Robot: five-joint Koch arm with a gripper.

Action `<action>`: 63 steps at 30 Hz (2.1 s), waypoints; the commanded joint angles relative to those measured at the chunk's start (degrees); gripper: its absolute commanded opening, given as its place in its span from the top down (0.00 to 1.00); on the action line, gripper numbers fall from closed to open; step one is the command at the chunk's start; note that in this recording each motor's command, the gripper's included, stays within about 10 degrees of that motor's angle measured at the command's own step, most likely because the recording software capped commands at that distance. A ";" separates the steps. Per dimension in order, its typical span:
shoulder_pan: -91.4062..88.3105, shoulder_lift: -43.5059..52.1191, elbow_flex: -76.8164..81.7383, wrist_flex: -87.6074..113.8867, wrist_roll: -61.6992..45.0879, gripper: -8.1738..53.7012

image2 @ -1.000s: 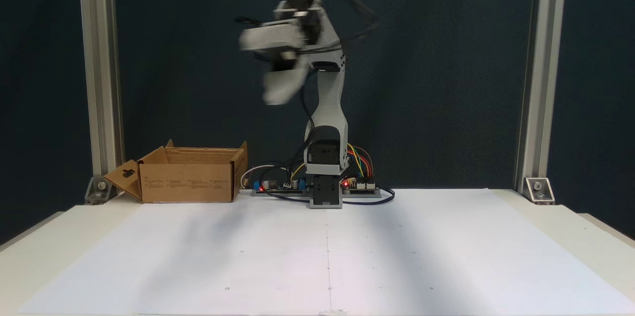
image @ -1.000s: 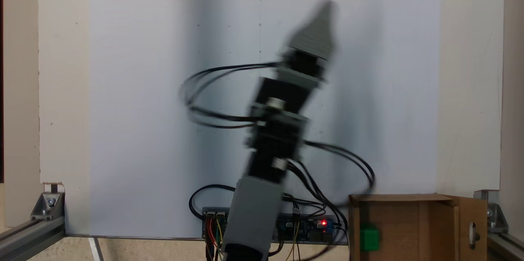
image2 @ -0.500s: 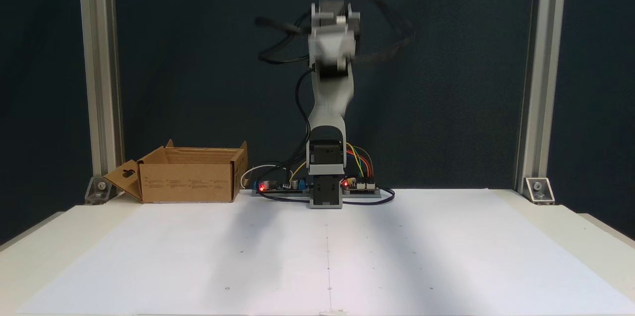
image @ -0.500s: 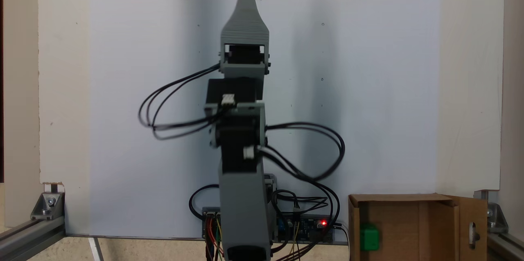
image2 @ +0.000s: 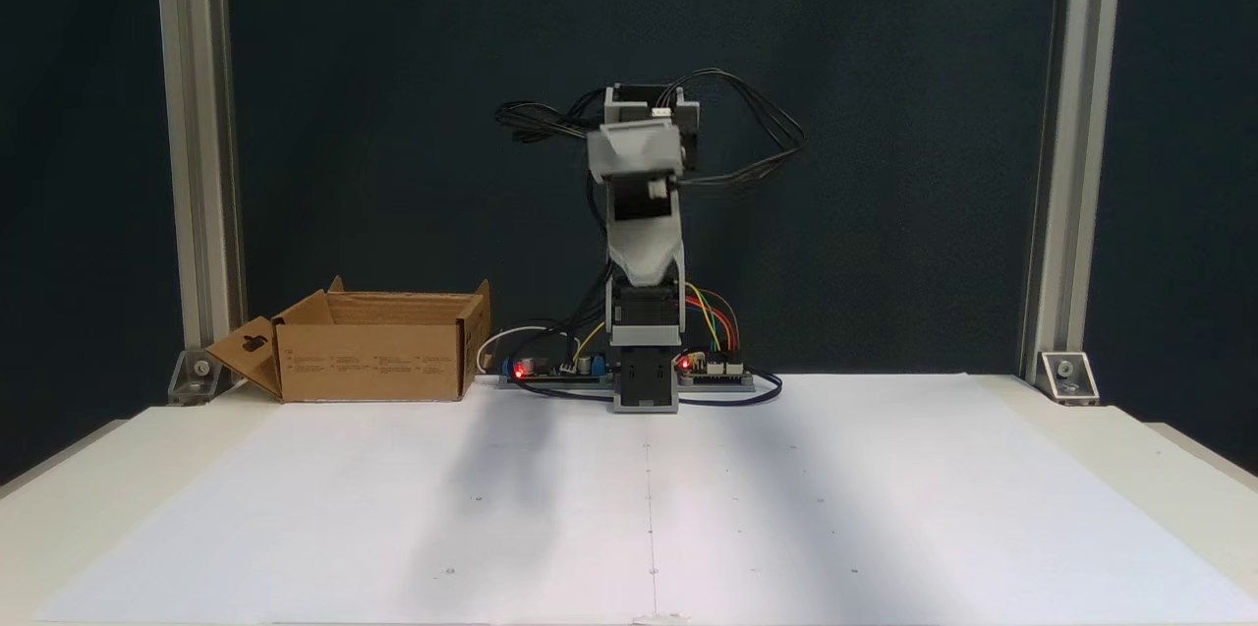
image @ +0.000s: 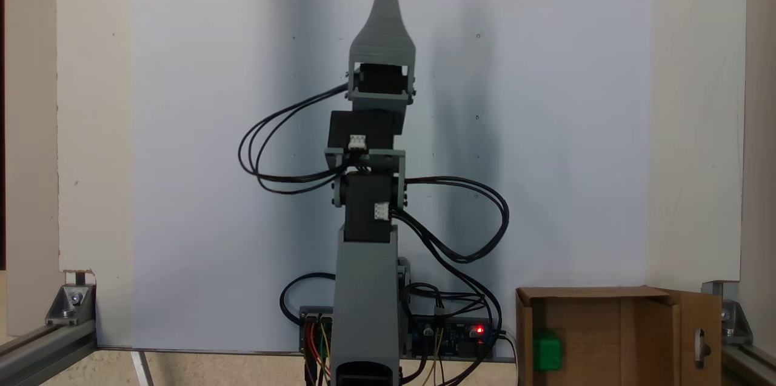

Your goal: Grasp a green dice and put it in the bin.

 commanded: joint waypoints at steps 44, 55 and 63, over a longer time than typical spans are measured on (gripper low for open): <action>1.23 20.74 73.39 -69.94 -1.23 0.17; 0.26 28.21 84.79 -83.65 -1.58 0.16; 0.62 28.74 84.79 -83.74 -1.67 0.14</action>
